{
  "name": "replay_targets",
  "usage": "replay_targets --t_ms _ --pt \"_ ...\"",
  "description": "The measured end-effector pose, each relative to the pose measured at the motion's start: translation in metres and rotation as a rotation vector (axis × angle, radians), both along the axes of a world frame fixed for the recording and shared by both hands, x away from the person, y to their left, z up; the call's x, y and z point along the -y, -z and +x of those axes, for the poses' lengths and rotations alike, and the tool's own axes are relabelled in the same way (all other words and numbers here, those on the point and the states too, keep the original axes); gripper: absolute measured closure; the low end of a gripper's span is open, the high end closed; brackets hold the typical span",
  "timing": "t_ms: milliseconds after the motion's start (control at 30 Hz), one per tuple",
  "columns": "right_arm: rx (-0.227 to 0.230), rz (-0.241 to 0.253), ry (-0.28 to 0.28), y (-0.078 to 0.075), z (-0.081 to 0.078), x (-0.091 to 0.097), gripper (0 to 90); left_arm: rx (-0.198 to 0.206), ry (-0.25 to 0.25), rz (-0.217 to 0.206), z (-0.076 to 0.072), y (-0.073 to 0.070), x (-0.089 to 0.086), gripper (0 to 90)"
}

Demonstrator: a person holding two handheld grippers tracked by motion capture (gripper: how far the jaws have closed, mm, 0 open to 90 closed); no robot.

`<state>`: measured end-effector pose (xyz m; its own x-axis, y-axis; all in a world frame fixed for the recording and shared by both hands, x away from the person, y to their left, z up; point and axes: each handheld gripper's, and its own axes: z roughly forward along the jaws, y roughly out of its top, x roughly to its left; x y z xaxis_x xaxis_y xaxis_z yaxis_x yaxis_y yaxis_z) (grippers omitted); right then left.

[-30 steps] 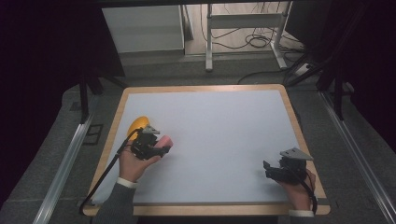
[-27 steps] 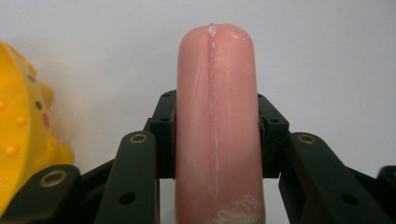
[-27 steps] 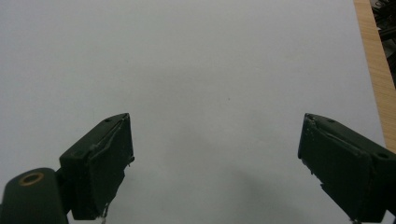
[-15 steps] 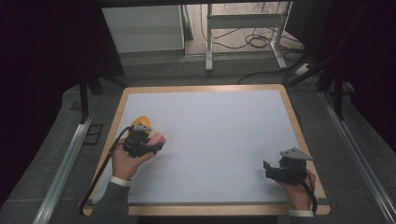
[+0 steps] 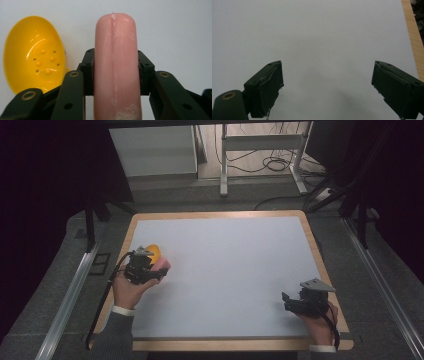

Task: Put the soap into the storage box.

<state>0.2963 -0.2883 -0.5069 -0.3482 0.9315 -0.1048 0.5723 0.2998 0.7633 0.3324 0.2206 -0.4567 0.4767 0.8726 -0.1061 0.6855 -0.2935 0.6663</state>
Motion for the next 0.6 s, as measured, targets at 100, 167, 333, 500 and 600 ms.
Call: replay_targets --t_ms 100,167,333,500,600 --pt "-0.002 0.000 -0.001 0.000 0.000 0.000 9.9 0.005 -0.016 -0.009 0.002 0.002 -0.004 60.0" --pt "-0.002 0.000 0.000 0.000 0.000 0.000 9.9 0.003 -0.023 -0.007 0.004 0.003 -0.006 60.0" --pt "0.000 0.000 0.003 0.000 0.000 0.001 9.9 -0.005 -0.028 -0.008 0.008 0.004 -0.009 59.9" --pt "-0.001 0.000 0.001 0.000 0.000 0.001 9.9 -0.006 -0.042 -0.004 0.012 0.003 -0.014 59.9" --pt "-0.002 -0.001 0.001 0.000 0.000 0.001 9.9 -0.003 -0.048 -0.004 0.013 0.002 -0.016 59.9"
